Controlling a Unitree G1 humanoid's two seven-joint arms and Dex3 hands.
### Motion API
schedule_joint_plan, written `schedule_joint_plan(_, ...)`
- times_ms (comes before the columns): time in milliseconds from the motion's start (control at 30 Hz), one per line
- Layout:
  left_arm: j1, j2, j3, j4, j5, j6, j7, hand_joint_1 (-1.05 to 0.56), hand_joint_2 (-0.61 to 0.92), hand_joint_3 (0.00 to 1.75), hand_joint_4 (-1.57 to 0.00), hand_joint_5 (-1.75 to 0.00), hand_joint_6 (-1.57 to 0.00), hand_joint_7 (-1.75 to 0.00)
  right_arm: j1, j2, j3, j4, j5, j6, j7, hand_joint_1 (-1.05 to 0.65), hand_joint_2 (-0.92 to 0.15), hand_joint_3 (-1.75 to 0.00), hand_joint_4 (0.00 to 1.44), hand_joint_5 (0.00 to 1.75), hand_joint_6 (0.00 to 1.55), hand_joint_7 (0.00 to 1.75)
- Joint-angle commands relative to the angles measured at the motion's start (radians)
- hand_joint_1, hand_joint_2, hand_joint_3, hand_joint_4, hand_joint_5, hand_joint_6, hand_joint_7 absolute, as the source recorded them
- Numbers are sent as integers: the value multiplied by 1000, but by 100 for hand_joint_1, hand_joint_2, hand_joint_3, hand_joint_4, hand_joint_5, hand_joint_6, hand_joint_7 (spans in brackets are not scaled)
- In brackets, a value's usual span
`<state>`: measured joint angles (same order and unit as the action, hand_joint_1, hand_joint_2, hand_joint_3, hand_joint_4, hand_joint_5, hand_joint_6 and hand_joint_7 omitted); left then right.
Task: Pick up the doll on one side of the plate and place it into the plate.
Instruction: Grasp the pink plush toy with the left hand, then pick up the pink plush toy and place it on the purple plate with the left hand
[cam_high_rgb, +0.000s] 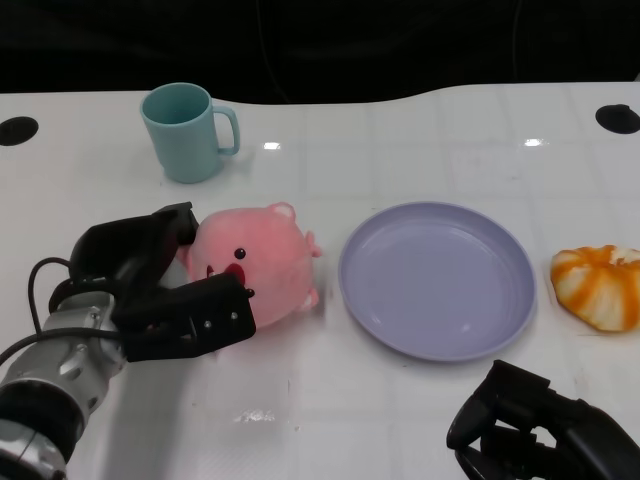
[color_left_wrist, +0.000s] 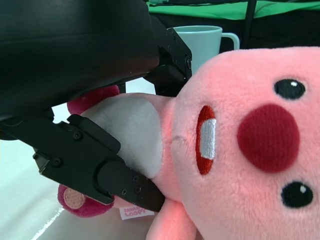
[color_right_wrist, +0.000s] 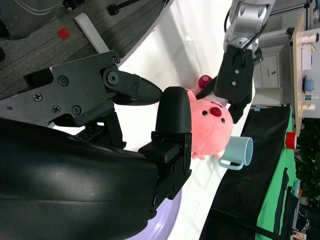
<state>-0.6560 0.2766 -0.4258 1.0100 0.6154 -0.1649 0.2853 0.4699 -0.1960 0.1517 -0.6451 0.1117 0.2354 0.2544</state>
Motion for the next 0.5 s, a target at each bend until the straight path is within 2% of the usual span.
schedule_joint_plan(33,38,31,28,-94,-28,13,-55,-17,67,75,-86,-175,-68,-175,2,-3,-2,-18,3,13,-8,-23,-85,-66,66,175,44,168)
schedule_joint_plan(100,61,46,46,-173,-39,15,-80,-15,59,90,-87,-175,-70,-175,0,-5,0,-21,1,15,-9,-23,-85,-66,66,175,44,168)
schedule_joint_plan(233,95,59,77,-303,-55,43,-120,-15,49,106,-90,-175,-74,-175,-4,-5,3,-15,-2,8,-9,-23,-84,-67,65,175,44,168)
schedule_joint_plan(367,120,63,100,-409,-52,73,-137,-14,45,108,-90,-175,-74,-175,-5,-2,6,-9,-5,2,-10,-22,-84,-67,66,175,44,169)
schedule_joint_plan(500,128,62,115,-484,-49,113,-169,-14,49,101,-92,-175,-73,-175,-2,-2,10,-13,-8,3,-11,-22,-84,-68,66,175,44,169)
